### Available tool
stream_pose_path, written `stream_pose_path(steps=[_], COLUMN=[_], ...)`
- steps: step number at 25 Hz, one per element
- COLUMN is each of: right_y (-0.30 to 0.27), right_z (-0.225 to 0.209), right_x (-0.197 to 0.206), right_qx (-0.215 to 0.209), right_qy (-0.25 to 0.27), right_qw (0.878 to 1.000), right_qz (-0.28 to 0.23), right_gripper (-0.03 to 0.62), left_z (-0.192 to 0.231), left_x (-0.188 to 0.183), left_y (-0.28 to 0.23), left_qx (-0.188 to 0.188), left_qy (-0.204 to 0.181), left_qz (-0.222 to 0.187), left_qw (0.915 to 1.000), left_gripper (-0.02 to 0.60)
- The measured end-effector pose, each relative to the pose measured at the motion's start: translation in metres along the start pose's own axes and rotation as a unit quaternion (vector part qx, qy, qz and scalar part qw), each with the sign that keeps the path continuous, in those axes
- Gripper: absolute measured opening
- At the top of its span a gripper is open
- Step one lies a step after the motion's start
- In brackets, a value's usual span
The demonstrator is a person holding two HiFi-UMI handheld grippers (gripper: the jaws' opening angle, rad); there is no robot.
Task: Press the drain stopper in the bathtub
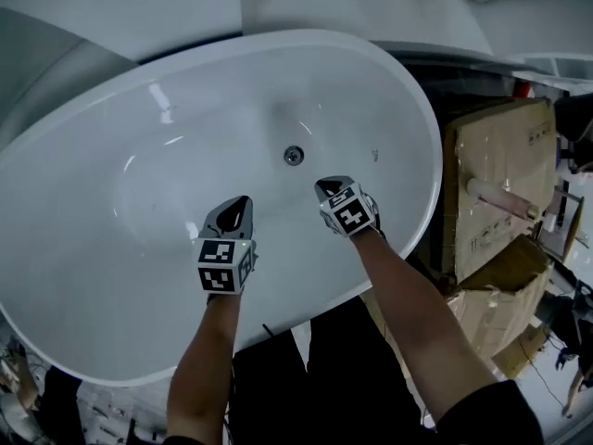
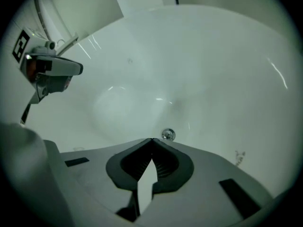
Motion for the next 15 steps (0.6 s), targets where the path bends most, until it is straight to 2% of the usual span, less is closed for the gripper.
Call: stream_pose_path(steps=[3, 7, 11, 15], right_y=[0.077, 0.157, 0.231, 0.285], right_z=[0.04, 0.088, 0.123, 0.158], right_x=[0.018, 0.019, 0.026, 0.023], right_qx=[-0.011, -0.023, -0.047, -0.049], right_qy=[-0.021, -0.03, -0.064, -0.054], right_qw=[0.999, 0.996, 0.985, 0.98], right_qz=[-0.023, -0.078, -0.15, -0.183], right_gripper=[0.014, 0.014, 0.014, 0.014], left_z=[-0.036, -0.053, -0.067, -0.064], left_x=[-0.003, -0.014, -0.02, -0.024], left_y=[0.076, 0.165, 0.232, 0.284], left_qx=[0.015, 0.007, -0.011, -0.028], left_qy=[-0.002, -0.013, -0.023, -0.003], left_qz=[-0.004, -0.026, -0.052, -0.078], left_qw=[0.9999, 0.9996, 0.9983, 0.9965], left_gripper=[0.015, 0.015, 0.014, 0.015])
Point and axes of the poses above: the fingertips, and each gripper's own axes: y backward along the fingers, z to its left, x out of its underside, the point moved 6 cm from there along y, backward along the fingers, and after that the axes turned 12 degrees about z, right-handed, at the moved point
